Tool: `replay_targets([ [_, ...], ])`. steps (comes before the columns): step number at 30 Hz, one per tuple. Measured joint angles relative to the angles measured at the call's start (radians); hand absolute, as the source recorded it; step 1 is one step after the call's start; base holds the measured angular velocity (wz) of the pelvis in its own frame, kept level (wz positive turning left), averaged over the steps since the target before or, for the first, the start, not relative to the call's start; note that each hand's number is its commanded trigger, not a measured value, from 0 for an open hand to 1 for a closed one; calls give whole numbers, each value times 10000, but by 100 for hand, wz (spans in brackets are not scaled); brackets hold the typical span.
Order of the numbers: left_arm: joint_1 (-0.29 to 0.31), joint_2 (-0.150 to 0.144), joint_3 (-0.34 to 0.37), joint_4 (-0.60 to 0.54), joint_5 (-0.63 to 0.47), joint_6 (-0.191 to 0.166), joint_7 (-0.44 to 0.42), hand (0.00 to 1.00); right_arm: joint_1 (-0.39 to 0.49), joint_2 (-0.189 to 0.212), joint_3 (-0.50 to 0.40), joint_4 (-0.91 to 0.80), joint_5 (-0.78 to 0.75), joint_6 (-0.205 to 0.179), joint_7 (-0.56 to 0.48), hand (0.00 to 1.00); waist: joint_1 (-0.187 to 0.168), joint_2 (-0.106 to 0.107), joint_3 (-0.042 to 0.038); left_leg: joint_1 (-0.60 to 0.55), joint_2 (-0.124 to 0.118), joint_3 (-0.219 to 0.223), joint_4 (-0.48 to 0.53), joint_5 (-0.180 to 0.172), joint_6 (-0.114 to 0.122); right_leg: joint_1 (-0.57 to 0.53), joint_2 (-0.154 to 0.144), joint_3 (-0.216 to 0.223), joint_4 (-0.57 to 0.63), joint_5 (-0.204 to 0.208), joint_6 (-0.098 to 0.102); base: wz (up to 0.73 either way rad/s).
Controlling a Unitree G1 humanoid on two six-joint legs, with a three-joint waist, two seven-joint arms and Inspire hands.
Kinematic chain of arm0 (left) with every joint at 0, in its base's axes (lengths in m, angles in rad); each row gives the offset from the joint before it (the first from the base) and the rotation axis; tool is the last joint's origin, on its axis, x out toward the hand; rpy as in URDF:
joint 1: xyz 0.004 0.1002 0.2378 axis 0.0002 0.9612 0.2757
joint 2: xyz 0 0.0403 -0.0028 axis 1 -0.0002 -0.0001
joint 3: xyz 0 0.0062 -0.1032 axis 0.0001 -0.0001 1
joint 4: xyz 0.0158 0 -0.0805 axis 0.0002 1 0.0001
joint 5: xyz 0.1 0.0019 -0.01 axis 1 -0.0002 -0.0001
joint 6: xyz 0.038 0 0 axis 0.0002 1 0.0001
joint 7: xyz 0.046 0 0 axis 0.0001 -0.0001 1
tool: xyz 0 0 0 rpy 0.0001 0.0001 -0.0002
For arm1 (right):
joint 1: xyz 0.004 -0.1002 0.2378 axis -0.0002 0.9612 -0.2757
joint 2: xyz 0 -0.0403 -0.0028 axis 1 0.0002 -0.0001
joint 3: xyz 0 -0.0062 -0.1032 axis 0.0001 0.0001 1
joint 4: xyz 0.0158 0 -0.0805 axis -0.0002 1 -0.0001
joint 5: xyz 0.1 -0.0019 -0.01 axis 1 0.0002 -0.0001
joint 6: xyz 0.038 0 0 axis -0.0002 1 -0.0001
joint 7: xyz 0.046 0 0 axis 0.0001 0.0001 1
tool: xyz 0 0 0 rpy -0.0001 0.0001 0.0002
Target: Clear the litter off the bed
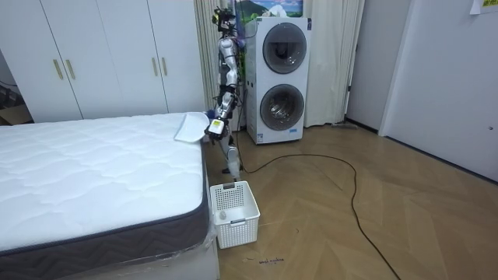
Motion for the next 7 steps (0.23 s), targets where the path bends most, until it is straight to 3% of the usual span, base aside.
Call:
replay_targets([
  [7,84,-38,367,57,168,336,-244,0,-58,-1,-179,187,-1865,546,79,0,180,-24,-13,-14,-16,-150,65,-6,10,3,8,-6,59,60,1,0],
])
